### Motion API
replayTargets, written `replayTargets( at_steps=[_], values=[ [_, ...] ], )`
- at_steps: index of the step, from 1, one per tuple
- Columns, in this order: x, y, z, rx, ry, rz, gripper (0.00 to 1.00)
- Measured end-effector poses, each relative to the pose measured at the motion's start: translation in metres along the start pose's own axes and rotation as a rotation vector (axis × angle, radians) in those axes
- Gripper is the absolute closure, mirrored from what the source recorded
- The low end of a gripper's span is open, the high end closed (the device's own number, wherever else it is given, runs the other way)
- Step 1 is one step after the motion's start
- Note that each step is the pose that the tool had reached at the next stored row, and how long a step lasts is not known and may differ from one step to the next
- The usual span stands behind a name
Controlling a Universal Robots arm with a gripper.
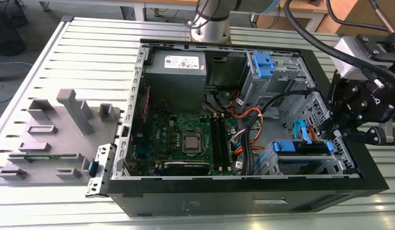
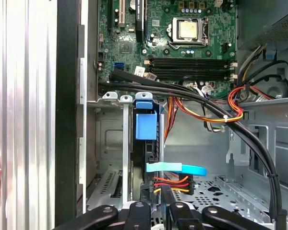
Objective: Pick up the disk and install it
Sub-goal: 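Insert the second disk wire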
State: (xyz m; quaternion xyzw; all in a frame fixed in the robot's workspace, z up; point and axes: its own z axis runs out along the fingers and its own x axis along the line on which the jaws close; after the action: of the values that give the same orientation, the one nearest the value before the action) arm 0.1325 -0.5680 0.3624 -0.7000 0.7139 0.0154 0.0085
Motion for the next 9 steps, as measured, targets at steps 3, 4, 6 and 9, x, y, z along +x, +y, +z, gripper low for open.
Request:
replayTargets(
  at_steps=[3,4,6,9],
  values=[
    [0.0,0.0001,-0.0002,0.0,0.0002,0.0,0.76],
    [-0.0001,0.0009,-0.0002,0.0,0.0003,0.0,0.76],
    [0.0,0.0027,-0.0001,0.0,0.0002,0.0,0.76],
    [0.0001,0.0051,-0.0001,0.0001,0.0003,0.0,0.76]
  ],
)
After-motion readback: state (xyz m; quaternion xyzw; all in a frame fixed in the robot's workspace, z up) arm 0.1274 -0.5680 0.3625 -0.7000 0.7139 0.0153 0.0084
